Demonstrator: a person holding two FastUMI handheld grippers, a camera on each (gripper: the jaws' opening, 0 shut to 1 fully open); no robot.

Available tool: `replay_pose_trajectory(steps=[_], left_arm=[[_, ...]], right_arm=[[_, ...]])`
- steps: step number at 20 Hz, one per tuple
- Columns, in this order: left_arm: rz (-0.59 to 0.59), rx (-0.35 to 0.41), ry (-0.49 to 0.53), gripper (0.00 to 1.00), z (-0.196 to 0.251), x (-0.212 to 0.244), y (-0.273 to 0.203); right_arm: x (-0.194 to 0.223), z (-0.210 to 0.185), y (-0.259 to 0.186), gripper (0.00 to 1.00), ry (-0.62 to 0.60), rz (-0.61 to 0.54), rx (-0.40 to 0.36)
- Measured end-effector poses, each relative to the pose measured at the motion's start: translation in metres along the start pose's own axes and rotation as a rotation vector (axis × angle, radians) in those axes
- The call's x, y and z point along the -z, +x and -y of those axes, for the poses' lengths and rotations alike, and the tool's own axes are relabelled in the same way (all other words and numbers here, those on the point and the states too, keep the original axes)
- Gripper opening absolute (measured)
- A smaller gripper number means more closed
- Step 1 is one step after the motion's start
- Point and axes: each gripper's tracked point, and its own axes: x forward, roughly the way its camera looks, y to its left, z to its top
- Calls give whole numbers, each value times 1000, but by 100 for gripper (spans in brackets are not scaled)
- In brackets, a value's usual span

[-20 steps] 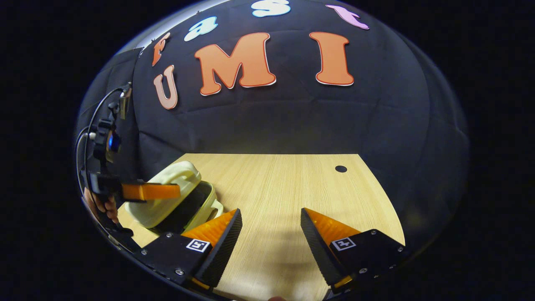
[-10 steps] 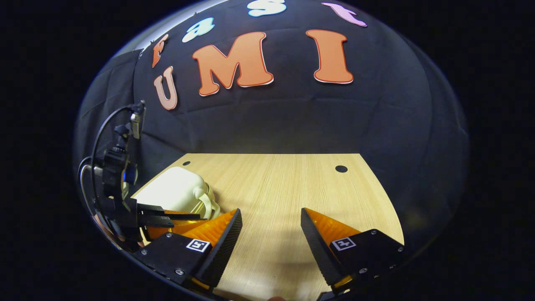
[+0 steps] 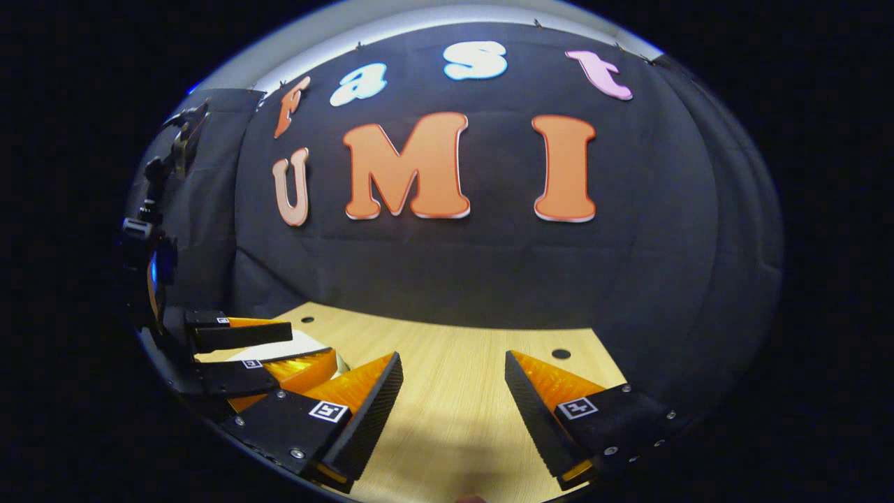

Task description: First open the suitcase, pack the skin care products into it, and then close the suitcase.

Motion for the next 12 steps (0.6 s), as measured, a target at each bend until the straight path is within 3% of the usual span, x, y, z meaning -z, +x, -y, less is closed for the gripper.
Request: replay_pose_trajectory(steps=[3, 7, 12], left_arm=[[63, -57, -5, 98, -16, -25, -7], [152, -79, -40, 98, -37, -54, -23], [135, -119, -8, 98, -52, -53, -27]], right_arm=[[-19, -9, -1, 93, -33, 53, -4], [-37, -19, 0, 93, -52, 119, -8], [-34, -24, 1, 93, -74, 123, -16]])
